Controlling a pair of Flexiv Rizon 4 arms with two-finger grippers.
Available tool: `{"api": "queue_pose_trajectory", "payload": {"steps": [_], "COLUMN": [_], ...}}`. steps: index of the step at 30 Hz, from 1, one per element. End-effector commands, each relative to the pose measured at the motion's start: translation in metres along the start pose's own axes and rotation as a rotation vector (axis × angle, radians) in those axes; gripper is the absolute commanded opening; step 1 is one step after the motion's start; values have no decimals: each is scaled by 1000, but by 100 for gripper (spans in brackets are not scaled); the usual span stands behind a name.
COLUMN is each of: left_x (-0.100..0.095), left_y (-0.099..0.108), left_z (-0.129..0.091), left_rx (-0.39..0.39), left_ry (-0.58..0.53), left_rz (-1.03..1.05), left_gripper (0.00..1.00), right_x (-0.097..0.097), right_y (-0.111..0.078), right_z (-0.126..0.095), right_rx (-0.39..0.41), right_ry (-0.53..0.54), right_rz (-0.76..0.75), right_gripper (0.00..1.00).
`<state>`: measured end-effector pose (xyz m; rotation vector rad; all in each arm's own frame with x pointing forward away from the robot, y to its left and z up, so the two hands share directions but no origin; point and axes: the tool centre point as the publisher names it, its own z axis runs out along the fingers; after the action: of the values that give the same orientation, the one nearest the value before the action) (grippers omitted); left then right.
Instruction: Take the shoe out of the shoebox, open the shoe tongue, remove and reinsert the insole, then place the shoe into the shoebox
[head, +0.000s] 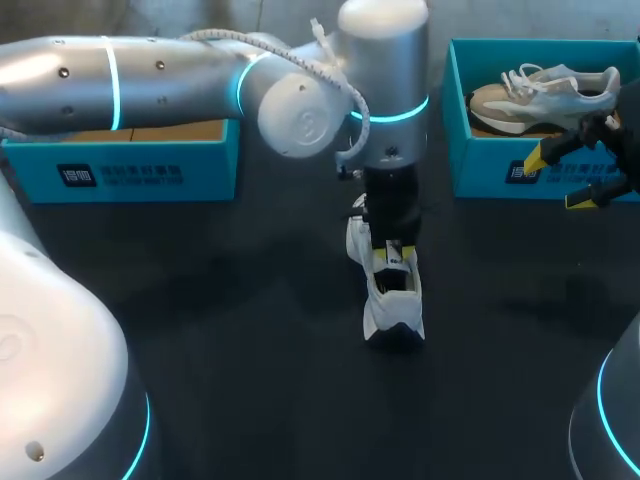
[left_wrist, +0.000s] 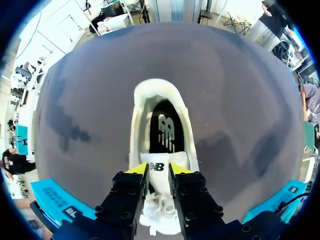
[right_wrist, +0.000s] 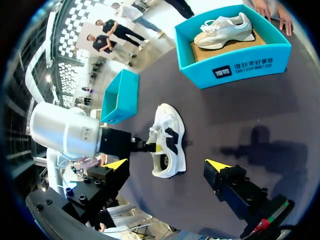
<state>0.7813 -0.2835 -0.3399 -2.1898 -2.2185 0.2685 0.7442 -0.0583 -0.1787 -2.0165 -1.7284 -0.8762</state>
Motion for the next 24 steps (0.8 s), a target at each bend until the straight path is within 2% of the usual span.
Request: {"api": "queue_pose_trajectory", "payload": {"steps": [1,10,15,18,24], "left_x": [9,12,19,25,36], "left_y": [-11,-25,-33,-37,-56], "left_z": [-27,-45,-54,-60,-74], "left_rx": [-23,-20,-10,28,136], "left_ry": [-18,-38,-17,22,-23], "left_rz": [1,-11,-130,-236,-394], "left_gripper": [27,27,27,26,15], "right_x": [1,1,1,1,1], "right_y": [0,0,0,0,0], "right_z": [0,0,0,0,0], "right_rx": [-1,-1,-1,-1,-1], "right_ry": [-4,-4,-4,-4,-4], "right_rz": [2,2,2,2,2], "right_gripper": [100,100,100,100,100]}}
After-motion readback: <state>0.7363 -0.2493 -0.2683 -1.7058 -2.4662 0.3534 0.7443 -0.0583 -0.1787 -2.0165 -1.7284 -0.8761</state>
